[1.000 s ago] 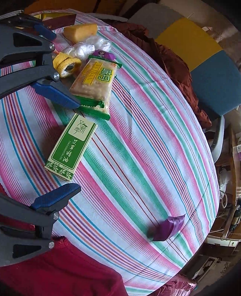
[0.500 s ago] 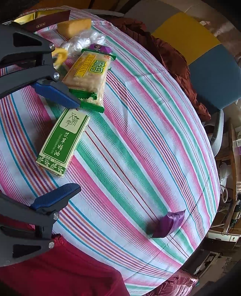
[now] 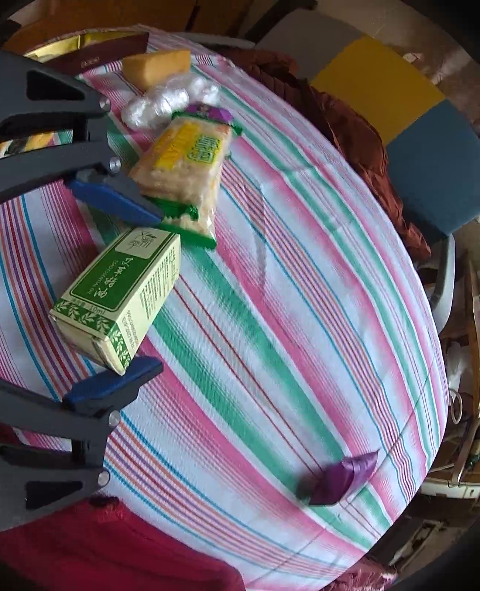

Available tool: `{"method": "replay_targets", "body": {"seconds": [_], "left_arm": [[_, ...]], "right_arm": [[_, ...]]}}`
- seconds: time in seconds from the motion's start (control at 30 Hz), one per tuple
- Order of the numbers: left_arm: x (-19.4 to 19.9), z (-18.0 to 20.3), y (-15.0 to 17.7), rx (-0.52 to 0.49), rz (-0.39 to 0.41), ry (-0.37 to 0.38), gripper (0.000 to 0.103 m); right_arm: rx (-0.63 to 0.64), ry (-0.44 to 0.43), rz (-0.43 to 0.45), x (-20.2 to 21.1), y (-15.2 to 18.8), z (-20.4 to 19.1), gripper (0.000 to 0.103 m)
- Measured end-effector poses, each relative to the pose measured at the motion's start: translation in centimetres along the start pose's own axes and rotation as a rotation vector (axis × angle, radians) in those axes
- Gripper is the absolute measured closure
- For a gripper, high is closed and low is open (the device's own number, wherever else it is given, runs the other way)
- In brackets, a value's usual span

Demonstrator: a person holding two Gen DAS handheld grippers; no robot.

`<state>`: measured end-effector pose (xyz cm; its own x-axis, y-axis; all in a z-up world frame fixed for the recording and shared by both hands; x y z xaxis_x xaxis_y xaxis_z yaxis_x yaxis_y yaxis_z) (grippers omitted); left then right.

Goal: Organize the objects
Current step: 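Grasp the yellow knitted sock with the left gripper while the right gripper grasps the green box, then carry the sock with the left gripper while the right gripper carries the green box into the tray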

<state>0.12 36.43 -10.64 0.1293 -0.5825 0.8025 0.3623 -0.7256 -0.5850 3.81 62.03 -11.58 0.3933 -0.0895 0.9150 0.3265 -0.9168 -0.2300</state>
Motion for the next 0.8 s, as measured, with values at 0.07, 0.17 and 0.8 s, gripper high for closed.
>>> {"method": "replay_targets", "body": {"seconds": [0.07, 0.17, 0.8], "left_arm": [[0.7, 0.0, 0.4, 0.0, 0.004, -0.011, 0.063], [2.1, -0.1, 0.7, 0.006, 0.027, -0.023, 0.063], [13.0, -3.9, 3.2, 0.12, 0.21, -0.076, 0.064]], "right_arm": [[0.003, -0.019, 0.025, 0.7, -0.1, -0.2, 0.044], [-0.01, -0.057, 0.046, 1.6, -0.4, -0.1, 0.054], [0.006, -0.226, 0.152, 6.1, 0.4, -1.0, 0.07]]}}
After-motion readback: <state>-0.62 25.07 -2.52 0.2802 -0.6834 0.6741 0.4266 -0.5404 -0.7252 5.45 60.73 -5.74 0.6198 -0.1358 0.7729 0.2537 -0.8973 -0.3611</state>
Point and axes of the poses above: each gripper's, at about its wrist camera, not at the fingertips, and x roughly against the way its jaws point, z to its right, y to its underside, the point moved 4 cm from there along -x, roughly the way its jaws point, and after that the axes turned 15 degrees about -x, right-handed, at the moved point
